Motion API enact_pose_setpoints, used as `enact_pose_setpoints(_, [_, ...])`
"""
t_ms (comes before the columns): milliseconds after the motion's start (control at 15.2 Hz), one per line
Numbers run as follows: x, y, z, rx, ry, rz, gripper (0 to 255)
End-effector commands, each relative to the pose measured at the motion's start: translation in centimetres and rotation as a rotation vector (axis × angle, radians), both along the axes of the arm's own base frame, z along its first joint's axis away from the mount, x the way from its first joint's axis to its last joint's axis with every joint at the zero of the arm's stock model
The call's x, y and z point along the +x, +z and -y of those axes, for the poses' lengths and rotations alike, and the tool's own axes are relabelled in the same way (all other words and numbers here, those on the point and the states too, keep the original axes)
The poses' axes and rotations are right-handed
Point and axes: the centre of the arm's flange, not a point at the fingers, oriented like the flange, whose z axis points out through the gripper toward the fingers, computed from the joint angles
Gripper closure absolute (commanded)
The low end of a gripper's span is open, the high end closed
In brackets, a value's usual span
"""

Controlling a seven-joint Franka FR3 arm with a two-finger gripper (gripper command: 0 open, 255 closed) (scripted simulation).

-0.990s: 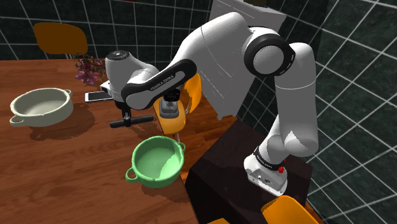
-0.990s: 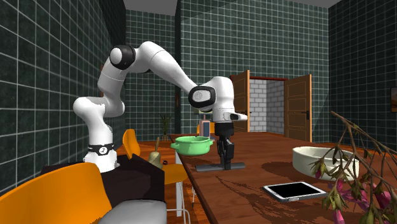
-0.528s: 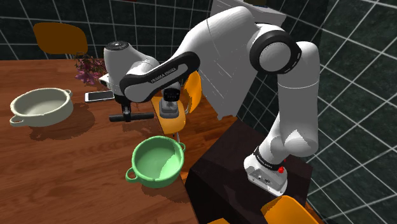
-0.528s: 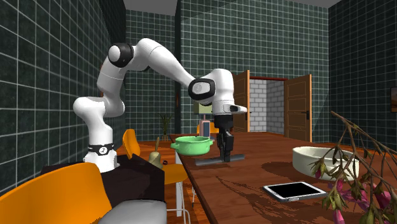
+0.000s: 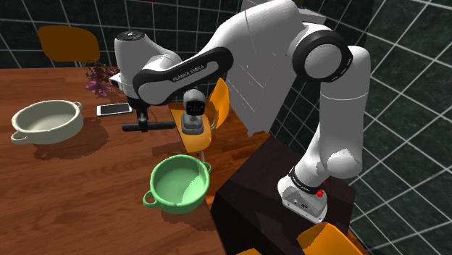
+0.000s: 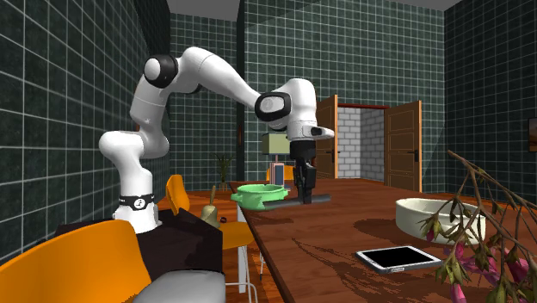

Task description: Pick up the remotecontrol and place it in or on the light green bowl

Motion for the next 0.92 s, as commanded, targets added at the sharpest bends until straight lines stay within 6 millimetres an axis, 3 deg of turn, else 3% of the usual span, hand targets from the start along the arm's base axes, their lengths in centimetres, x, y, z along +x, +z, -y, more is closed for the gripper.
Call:
enact_pose_setpoints(0, [0.0,1.1,0.0,0.000,0.000,0.000,255])
enact_pose_setpoints(858, [0.0,8.0,0.0,0.000,0.000,0.000,255])
